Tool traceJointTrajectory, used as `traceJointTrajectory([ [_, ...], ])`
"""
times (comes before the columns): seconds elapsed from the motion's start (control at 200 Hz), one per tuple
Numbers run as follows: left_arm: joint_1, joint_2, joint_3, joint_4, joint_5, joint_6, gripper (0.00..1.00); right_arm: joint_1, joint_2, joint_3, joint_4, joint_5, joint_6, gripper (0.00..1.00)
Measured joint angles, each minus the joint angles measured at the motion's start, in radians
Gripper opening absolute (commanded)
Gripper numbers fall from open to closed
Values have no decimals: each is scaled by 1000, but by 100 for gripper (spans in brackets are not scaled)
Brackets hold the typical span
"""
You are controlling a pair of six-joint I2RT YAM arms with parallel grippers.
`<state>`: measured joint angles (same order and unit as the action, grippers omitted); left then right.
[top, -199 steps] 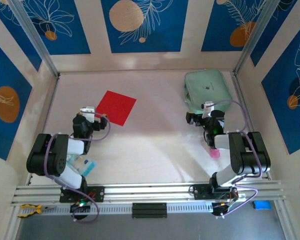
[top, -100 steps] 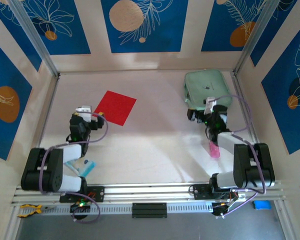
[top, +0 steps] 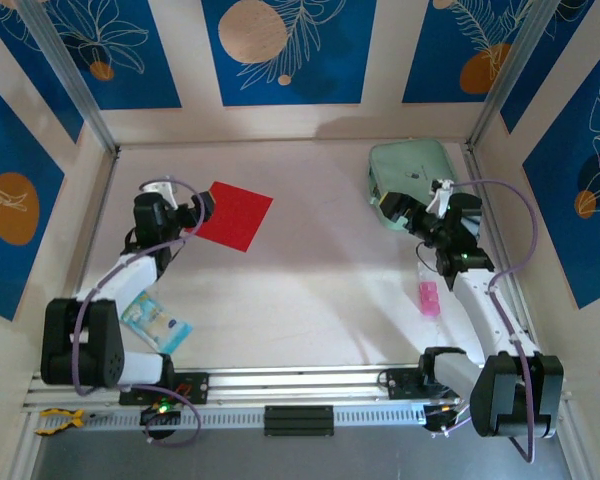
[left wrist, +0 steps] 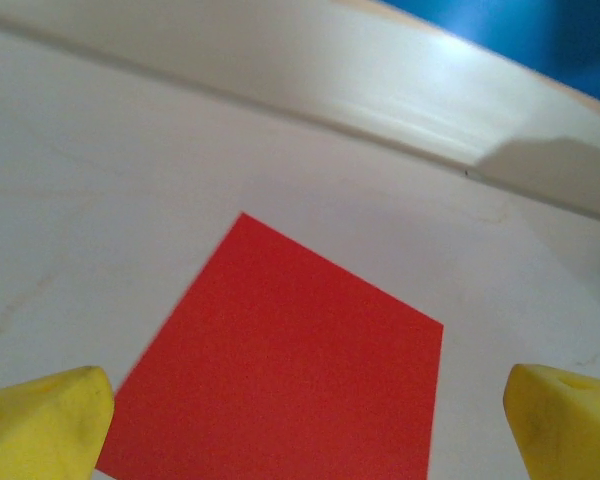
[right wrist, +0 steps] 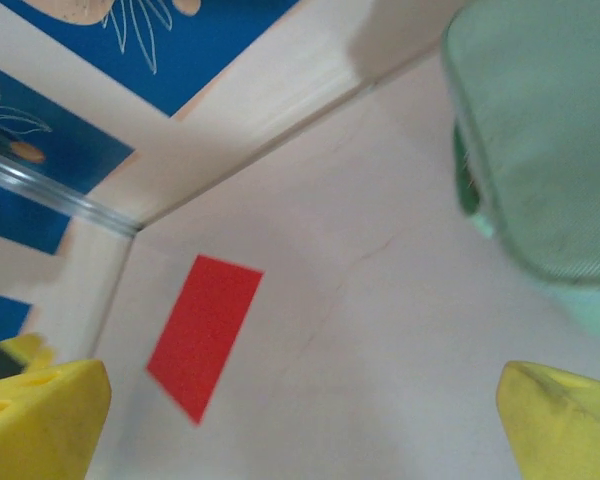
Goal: Fold a paper plane with a square sheet of paper (pick it up from the middle)
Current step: Move the square sheet of paper to the center of the table.
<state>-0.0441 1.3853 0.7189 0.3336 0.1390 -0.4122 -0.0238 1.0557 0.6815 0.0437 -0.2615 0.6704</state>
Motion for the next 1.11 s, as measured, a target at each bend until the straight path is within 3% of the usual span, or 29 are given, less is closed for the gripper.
traceJointTrajectory([
  [0.285,-8,270,256,-187,166,-68,100,124,-3,-16,-94,28,94,99],
  [0.57,-60,442,452,-353,200,-68,99,169,32,56,-196,124,93,99],
  [0.945,-72,641,713,-542,247,13,97,171,115,103,-252,8,-4,95],
  [1.105,-72,690,745,-612,254,29,98,198,123,104,-298,-18,-35,95],
])
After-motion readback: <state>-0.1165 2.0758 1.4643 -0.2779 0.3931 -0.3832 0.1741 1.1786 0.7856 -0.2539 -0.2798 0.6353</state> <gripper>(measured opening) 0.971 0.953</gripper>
